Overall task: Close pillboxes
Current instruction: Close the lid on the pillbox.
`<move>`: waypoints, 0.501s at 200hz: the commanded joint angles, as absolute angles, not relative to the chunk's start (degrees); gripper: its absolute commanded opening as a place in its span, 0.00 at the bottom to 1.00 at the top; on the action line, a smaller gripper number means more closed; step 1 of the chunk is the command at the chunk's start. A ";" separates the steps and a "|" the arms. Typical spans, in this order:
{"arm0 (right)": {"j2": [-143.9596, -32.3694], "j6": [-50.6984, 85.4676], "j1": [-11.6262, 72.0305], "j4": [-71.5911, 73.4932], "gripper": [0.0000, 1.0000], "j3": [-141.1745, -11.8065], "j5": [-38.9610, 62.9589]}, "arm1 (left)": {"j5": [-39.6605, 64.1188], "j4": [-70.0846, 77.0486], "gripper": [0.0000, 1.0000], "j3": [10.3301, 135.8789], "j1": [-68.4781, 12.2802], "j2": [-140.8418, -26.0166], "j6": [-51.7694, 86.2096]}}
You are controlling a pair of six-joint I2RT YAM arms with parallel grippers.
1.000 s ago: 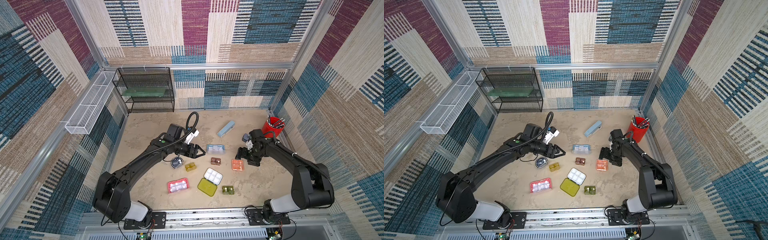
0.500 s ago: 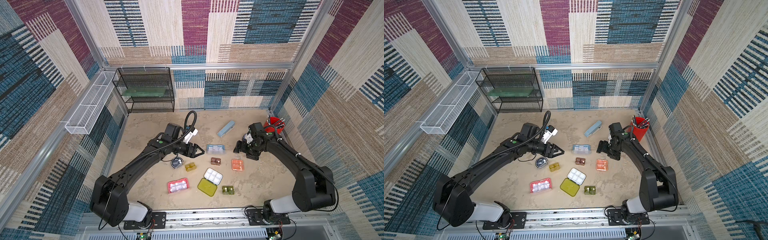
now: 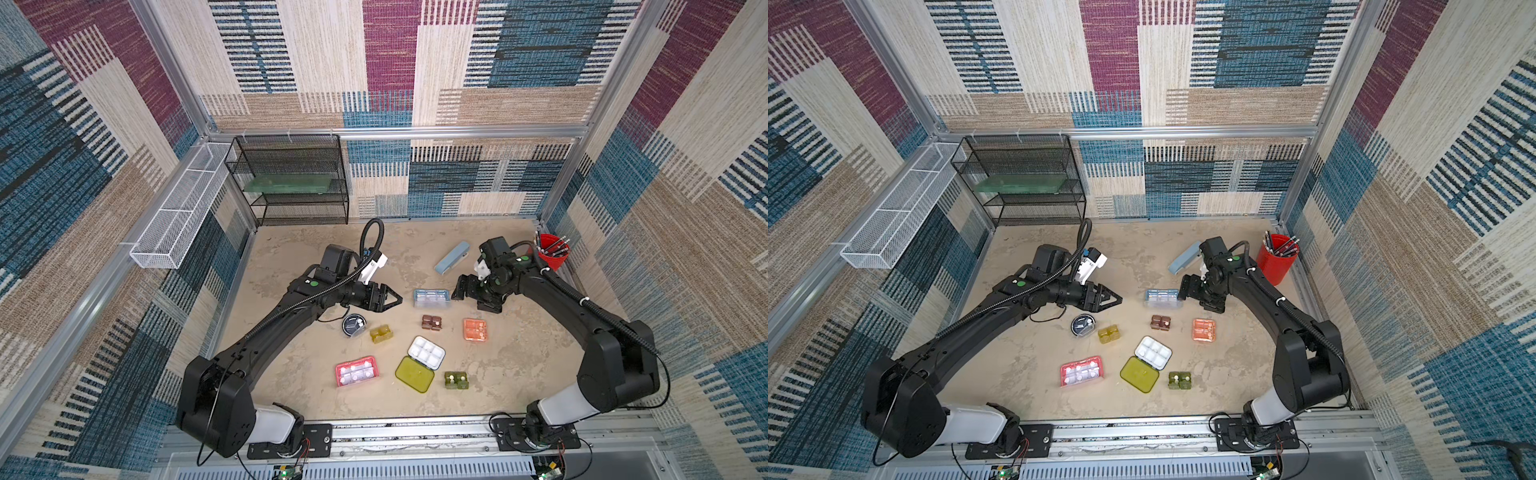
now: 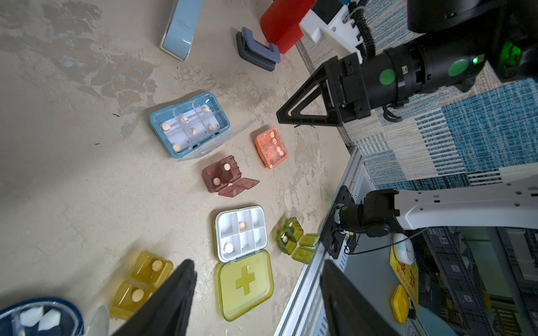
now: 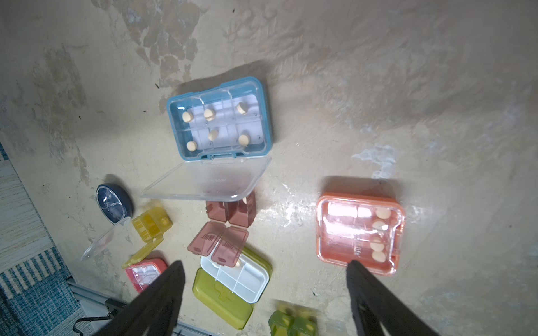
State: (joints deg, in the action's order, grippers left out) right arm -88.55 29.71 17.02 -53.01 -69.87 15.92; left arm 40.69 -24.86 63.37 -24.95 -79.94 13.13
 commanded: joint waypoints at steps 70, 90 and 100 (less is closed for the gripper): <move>-91.43 34.76 21.99 -50.51 0.86 -72.33 20.41 | 41.91 -25.22 0.70 67.03 -24.13 -83.01 12.99; -92.28 35.68 23.47 -49.80 0.86 -72.68 21.34 | 41.95 -24.83 0.70 67.41 -24.16 -84.05 13.01; -92.76 36.09 24.07 -49.53 0.85 -72.77 21.55 | 41.93 -24.46 0.70 67.34 -24.14 -84.39 13.01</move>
State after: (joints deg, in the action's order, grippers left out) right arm -91.94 34.00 22.90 -51.51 -72.12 19.59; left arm 40.86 -24.91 66.92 -24.18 -83.59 13.15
